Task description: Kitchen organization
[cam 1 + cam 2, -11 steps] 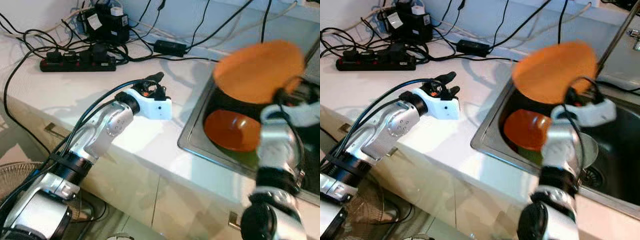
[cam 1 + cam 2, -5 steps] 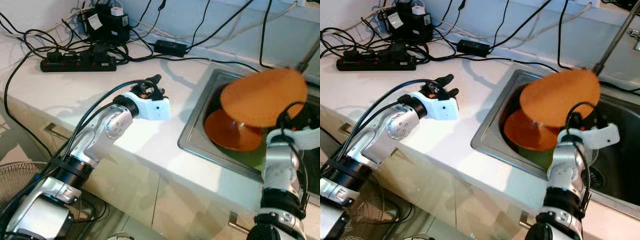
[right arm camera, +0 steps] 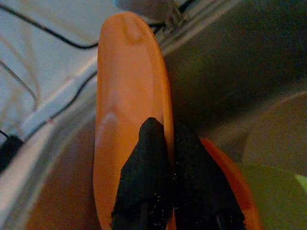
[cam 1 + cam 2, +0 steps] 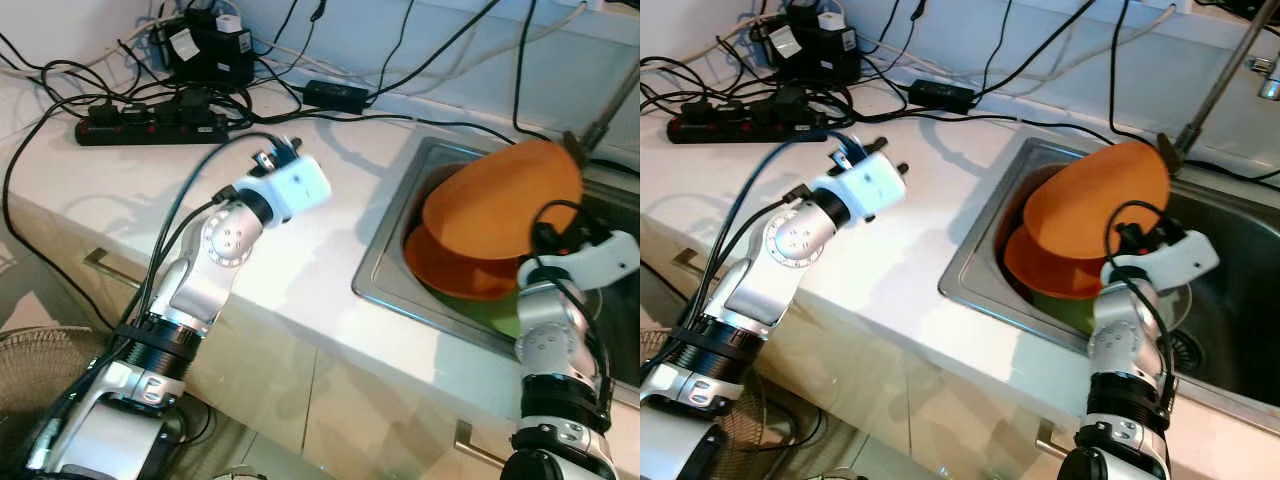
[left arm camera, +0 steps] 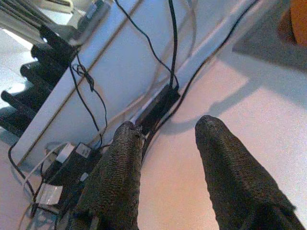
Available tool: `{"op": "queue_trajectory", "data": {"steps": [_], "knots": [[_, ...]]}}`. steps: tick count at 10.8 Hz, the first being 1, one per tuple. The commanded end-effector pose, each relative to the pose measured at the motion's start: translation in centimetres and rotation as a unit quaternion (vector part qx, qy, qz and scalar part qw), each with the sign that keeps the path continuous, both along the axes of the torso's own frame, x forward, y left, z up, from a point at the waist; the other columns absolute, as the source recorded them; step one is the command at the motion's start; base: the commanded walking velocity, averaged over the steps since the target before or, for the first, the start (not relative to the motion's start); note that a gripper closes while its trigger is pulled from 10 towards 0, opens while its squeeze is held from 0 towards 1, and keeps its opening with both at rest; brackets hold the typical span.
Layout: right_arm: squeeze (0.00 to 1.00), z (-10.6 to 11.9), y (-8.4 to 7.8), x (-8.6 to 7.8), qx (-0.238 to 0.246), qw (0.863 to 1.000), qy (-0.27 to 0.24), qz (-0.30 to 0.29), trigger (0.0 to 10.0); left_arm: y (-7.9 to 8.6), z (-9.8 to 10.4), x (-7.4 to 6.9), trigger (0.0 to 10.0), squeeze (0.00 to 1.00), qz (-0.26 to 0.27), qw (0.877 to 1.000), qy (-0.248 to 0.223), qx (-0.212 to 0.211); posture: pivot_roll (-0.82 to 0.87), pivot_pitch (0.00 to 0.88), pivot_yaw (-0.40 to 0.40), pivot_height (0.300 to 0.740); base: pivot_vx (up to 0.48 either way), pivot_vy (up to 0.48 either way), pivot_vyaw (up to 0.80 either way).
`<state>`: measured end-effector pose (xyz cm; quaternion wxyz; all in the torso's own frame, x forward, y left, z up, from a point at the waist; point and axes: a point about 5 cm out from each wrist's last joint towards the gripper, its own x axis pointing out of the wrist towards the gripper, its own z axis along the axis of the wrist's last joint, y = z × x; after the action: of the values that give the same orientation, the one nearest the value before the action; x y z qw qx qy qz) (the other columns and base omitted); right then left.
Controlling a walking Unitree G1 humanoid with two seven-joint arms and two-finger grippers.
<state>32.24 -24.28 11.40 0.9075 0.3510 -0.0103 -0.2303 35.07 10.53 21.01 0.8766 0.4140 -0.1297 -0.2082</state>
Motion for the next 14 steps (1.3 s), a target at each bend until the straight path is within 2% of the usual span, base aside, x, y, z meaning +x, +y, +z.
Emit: {"op": "queue_trajectory", "data": {"steps": [1,2,5,6,7,8,10,13,14], "knots": [[0.0,0.1,0.3,0.3,-0.022,1.0,0.02,0.008,10.0,0.0,0.4,-0.1,10.0,0.0,0.0,1.0,0.005,-0.019,0.13,0.0,-0.071,0.74,0.0,0.0,0.0],[0.0,0.0,0.5,0.3,-0.039,0.998,0.036,0.014,10.0,0.1,0.5,-0.2,10.0,0.0,0.002,0.999,0.013,-0.033,0.13,0.0,-0.071,0.74,0.0,0.0,0.0],[0.0,-0.2,0.7,0.5,-0.048,0.996,0.069,0.01,10.0,0.2,0.3,0.0,10.0,0.0,0.007,0.996,0.046,-0.076,0.13,0.0,-0.072,0.74,0.0,0.0,0.0],[0.0,-0.4,1.0,0.6,-0.056,0.995,0.083,0.015,10.0,-0.3,-0.5,-0.3,10.0,0.0,-0.012,0.985,0.105,-0.14,0.13,0.0,-0.07,0.74,0.0,0.0,0.0],[0.0,-0.4,1.3,0.7,-0.054,0.995,0.085,0.019,10.0,-0.4,-1.5,-0.5,10.0,0.0,-0.007,0.964,0.152,-0.218,0.13,0.0,-0.067,0.74,0.0,0.0,0.0],[0.0,-0.3,1.5,0.8,-0.055,0.995,0.086,0.021,10.0,-0.4,-2.0,-0.7,10.0,0.0,0.0,0.953,0.168,-0.252,0.13,0.0,-0.068,0.74,0.0,0.0,0.0],[0.0,0.2,1.6,1.1,-0.088,0.992,0.087,0.033,10.0,-0.5,-1.8,-1.0,10.0,0.0,-0.004,0.943,0.171,-0.286,0.13,0.002,-0.07,0.74,0.0,0.0,0.0],[0.0,0.0,2.0,1.3,-0.091,0.99,0.095,0.042,10.0,-0.5,-1.9,-1.3,10.0,0.0,0.001,0.938,0.178,-0.298,0.13,0.0,-0.074,0.74,0.0,0.0,0.0],[0.13,-0.1,2.1,1.4,-0.093,0.99,0.096,0.046,10.0,-0.5,-2.1,-1.4,10.0,0.0,0.003,0.936,0.183,-0.3,0.13,0.0,-0.074,0.74,0.0,0.0,0.0]]}}
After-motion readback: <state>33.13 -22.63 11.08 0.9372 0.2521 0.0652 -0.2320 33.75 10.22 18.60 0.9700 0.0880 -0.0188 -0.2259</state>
